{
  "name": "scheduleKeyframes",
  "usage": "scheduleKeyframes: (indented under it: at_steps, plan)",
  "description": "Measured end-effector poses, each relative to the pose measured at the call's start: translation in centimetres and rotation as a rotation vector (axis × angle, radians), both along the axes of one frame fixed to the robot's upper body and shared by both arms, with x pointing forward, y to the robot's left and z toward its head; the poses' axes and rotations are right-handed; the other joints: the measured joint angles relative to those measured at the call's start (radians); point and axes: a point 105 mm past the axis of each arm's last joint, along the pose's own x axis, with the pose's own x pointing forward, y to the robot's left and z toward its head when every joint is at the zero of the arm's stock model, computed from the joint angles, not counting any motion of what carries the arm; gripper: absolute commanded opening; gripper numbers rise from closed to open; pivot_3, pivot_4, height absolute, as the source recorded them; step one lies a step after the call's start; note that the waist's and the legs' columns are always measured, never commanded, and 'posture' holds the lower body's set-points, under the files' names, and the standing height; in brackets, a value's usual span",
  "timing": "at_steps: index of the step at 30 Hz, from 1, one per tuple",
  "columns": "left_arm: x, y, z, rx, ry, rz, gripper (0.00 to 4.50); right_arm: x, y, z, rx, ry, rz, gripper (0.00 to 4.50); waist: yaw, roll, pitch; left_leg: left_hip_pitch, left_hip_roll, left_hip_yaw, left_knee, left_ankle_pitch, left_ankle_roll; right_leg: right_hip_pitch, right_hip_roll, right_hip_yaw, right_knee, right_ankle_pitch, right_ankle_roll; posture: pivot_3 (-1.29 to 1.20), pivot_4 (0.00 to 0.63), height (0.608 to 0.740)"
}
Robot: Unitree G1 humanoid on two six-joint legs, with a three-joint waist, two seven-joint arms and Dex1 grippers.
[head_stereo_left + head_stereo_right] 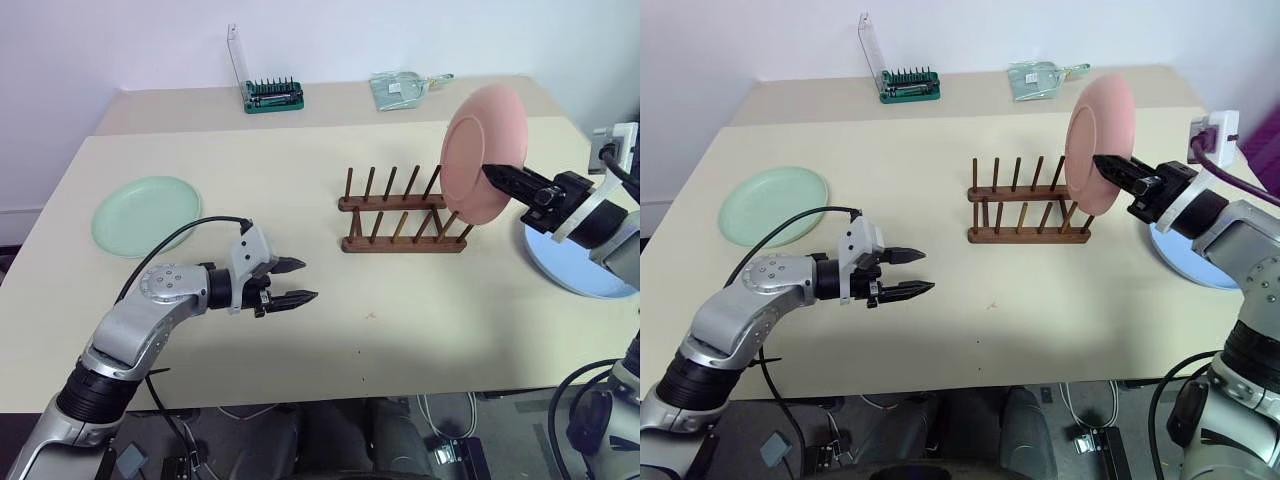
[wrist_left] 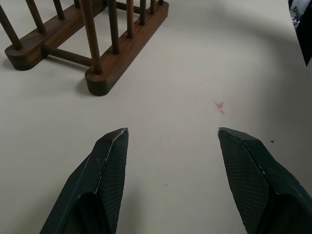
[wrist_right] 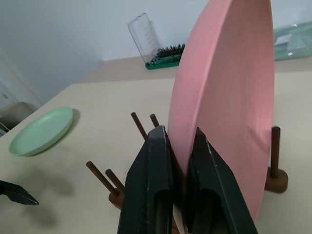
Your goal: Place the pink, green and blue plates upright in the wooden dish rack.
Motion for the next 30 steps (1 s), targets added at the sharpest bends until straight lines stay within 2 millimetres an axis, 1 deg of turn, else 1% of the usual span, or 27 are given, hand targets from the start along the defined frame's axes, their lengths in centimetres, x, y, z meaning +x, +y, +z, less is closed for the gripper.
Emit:
scheduleKeyframes:
  at_steps: [1,3,5,6,9,11,12,13,14,15,16,18,19,20,21,22,23,24,25,27,28,30]
  plan:
    - [0.0,0.0,0.0,-0.001,0.0,0.001,3.02,0.1,-0.2,-0.1,0.007,0.008,-0.008,1.15,0.0,0.0,0.0,0.0,0.0,0.0,0.0,0.0,0.0,0.0,0.0,0.0,0.0,0.0,0.0,0.0,0.15,0.735]
    - [0.0,0.0,0.0,-0.002,-0.001,0.003,3.02,0.4,-0.4,-0.2,0.017,0.014,-0.024,2.09,0.0,0.0,0.0,0.0,0.0,0.0,0.0,0.0,0.0,0.0,0.0,0.0,0.0,0.0,0.0,0.0,0.15,0.735]
    - [0.1,0.0,0.0,-0.002,-0.002,0.005,3.02,0.5,-0.3,0.1,0.011,-0.007,-0.029,3.17,0.0,0.0,0.0,0.0,0.0,0.0,0.0,0.0,0.0,0.0,0.0,0.0,0.0,0.0,0.0,0.0,0.15,0.735]
    - [0.1,-0.1,0.0,-0.003,-0.002,0.007,3.02,0.6,-0.3,0.2,0.001,-0.02,-0.037,3.62,0.0,0.0,0.0,0.0,0.0,0.0,0.0,0.0,0.0,0.0,0.0,0.0,0.0,0.0,0.0,0.0,0.15,0.735]
    - [0.2,-0.1,0.1,-0.014,-0.008,0.02,3.02,1.0,-1.2,0.9,-0.094,-0.091,-0.116,3.62,0.0,0.0,0.0,0.0,0.0,0.0,0.0,0.0,0.0,0.0,0.0,0.0,0.0,0.0,0.0,0.0,0.15,0.735]
    - [0.8,0.0,0.6,-0.056,-0.017,0.063,3.55,0.8,-2.6,2.3,-0.213,-0.183,-0.2,3.7,0.003,0.001,0.0,0.0,0.0,0.0,0.0,0.0,0.0,0.0,0.0,0.0,0.0,0.0,0.0,0.0,0.15,0.735]
    - [1.4,0.3,1.0,-0.088,-0.023,0.104,3.9,0.6,-3.2,3.3,-0.263,-0.235,-0.237,3.7,0.003,0.001,0.0,0.0,0.0,0.001,0.001,0.0,0.0,0.0,0.0,0.0,0.0,0.0,0.0,0.0,0.15,0.735]
    - [2.1,0.7,1.6,-0.128,-0.024,0.153,4.36,0.3,-3.7,4.3,-0.313,-0.289,-0.27,3.7,0.002,0.001,0.0,0.0,0.0,0.0,0.001,0.0,0.0,0.0,0.0,0.0,0.0,0.0,0.0,0.0,0.15,0.735]
    - [2.7,1.1,2.1,-0.17,-0.028,0.201,4.48,0.0,-4.0,5.2,-0.35,-0.332,-0.293,3.7,0.001,0.001,0.0,0.0,0.0,0.0,0.001,0.0,0.0,0.0,0.0,0.0,0.0,0.0,0.0,0.0,0.15,0.735]
    - [3.6,1.8,2.9,-0.208,-0.044,0.264,4.48,-0.2,-4.0,6.1,-0.369,-0.371,-0.304,3.7,0.0,0.001,0.0,0.0,0.001,0.0,0.001,0.0,0.0,0.0,0.001,0.0,0.0,0.0,0.0,0.0,0.15,0.735]
    - [4.8,2.8,3.7,-0.255,-0.073,0.365,4.48,-0.5,-3.5,7.0,-0.371,-0.411,-0.292,3.7,-0.003,0.001,0.0,0.001,0.001,0.002,0.001,0.0,0.0,0.0,0.001,0.0,0.001,0.0,0.0,0.0,0.15,0.735]
    - [7.5,5.6,5.6,-0.318,-0.147,0.61,4.48,-1.3,-1.0,8.8,-0.395,-0.503,-0.198,3.7,-0.007,0.003,0.0,0.001,0.003,0.003,0.001,0.001,-0.001,-0.001,0.001,0.001,0.001,0.0,0.0,0.0,0.15,0.735]
    - [8.8,7.8,6.3,-0.331,-0.182,0.762,4.48,-2.0,1.0,9.5,-0.425,-0.549,-0.112,3.7,-0.008,0.003,0.0,0.002,0.004,0.004,0.0,0.0,-0.001,-0.001,0.002,0.001,0.001,0.0,0.0,0.0,0.15,0.735]
    - [9.7,10.1,6.7,-0.335,-0.208,0.904,4.48,-2.8,3.2,9.6,-0.455,-0.585,-0.02,3.7,-0.01,0.002,0.0,0.002,0.005,0.004,0.0,0.0,-0.001,-0.001,0.003,0.001,0.001,0.0,0.0,0.0,0.15,0.735]
    - [10.3,13.1,6.9,-0.335,-0.226,1.085,4.48,-3.4,5.6,9.0,-0.491,-0.601,0.091,3.7,-0.012,0.001,-0.001,0.002,0.005,0.004,0.0,0.0,-0.002,-0.001,0.004,0.001,0.001,0.0,0.0,0.0,0.15,0.735]
    - [10.6,16.3,6.9,-0.34,-0.235,1.271,4.48,-3.8,7.9,7.8,-0.52,-0.593,0.194,3.7,-0.015,-0.001,-0.002,0.002,0.006,0.004,0.0,-0.001,-0.002,-0.001,0.004,0.001,0.001,0.0,0.0,0.0,0.15,0.735]
    - [10.3,19.6,6.9,-0.352,-0.241,1.455,4.48,-4.1,10.0,6.2,-0.533,-0.568,0.299,3.7,-0.018,-0.004,-0.002,0.002,0.006,0.004,0.0,-0.001,-0.002,-0.001,0.004,0.001,0.001,0.0,0.0,0.0,0.15,0.735]
    - [9.6,22.1,6.9,-0.355,-0.245,1.596,4.48,-4.3,11.6,4.8,-0.532,-0.541,0.378,3.7,-0.018,-0.005,-0.002,0.001,0.005,0.004,0.001,-0.001,-0.001,-0.001,0.003,0.001,0.0,0.0,0.0,0.0,0.15,0.735]
    - [8.8,24.2,6.7,-0.334,-0.253,1.714,4.48,-4.4,12.8,3.5,-0.525,-0.511,0.442,3.7,-0.017,-0.005,-0.002,0.001,0.003,0.004,0.002,-0.001,0.0,-0.001,0.002,0.001,0.0,0.0,0.0,0.0,0.15,0.735]
    - [7.4,26.6,6.2,-0.302,-0.242,1.862,4.48,-4.4,14.1,1.8,-0.52,-0.464,0.504,3.7,0.001,-0.006,-0.002,-0.001,0.001,0.005,0.003,-0.002,0.002,-0.002,0.0,0.001,0.001,0.001,0.001,0.0,0.15,0.735]
    - [7.0,27.1,5.9,-0.297,-0.217,1.898,4.48,-4.4,14.4,1.4,-0.516,-0.461,0.515,3.7,0.006,-0.007,-0.003,-0.001,0.001,0.004,0.004,-0.003,0.002,-0.001,0.0,0.0,0.001,0.001,0.001,0.0,0.15,0.735]
    - [6.2,28.0,4.1,-0.281,-0.086,1.959,4.48,-4.5,15.3,0.8,-0.507,-0.467,0.546,3.7,0.017,-0.009,-0.004,0.0,0.0,0.004,0.004,-0.003,0.002,-0.001,0.0,0.0,0.0,0.001,0.001,0.0,0.15,0.735]
